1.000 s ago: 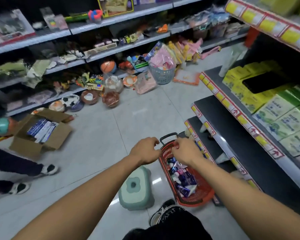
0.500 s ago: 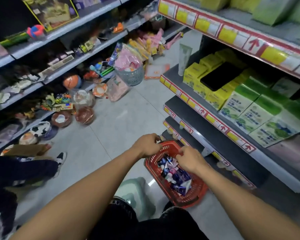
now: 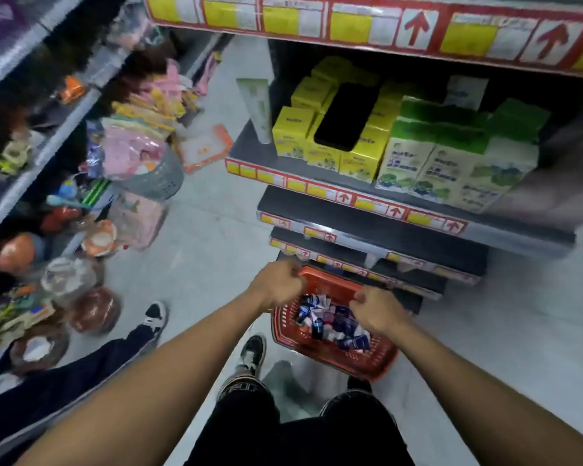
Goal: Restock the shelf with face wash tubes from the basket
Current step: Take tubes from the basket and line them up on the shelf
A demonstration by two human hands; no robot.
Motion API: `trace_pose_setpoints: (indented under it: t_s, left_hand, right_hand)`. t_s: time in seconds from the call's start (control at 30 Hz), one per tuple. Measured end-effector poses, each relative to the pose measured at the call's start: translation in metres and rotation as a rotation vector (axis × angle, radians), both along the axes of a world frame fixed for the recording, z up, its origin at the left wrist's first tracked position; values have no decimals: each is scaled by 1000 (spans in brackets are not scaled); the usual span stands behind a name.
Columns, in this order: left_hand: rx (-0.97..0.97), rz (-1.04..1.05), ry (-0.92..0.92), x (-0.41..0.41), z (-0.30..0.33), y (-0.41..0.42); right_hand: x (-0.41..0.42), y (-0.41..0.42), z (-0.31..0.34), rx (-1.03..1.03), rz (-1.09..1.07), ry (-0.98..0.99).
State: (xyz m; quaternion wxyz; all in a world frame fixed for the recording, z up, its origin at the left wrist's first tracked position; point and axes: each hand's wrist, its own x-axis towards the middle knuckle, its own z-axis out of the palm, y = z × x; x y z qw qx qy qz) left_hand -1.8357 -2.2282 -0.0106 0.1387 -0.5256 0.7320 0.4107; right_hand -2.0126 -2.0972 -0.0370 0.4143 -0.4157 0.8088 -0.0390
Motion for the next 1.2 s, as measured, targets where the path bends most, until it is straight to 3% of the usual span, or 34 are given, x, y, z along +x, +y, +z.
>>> trace_pose_setpoints:
  t_s: [0.23,0.4,0.77,0.97,1.2]
  left_hand:
    - [121,-366,6,5,-46,-38]
    - [116,-447,39,18,-41,-40]
    - [109,-353,-9,5,-30,-6]
    - [115,-424,-100,-20,-33,36]
    - [111,-471,-95,-26,-31,36]
  right_hand:
    - [34,42,-7,56,-455,38]
    - [53,61,13,86,-657,81]
    - [17,76,19,-3,-545,-3]
    - [-20,111,16,-24,-451,-29]
    - [-30,126,19,18,-540,-29]
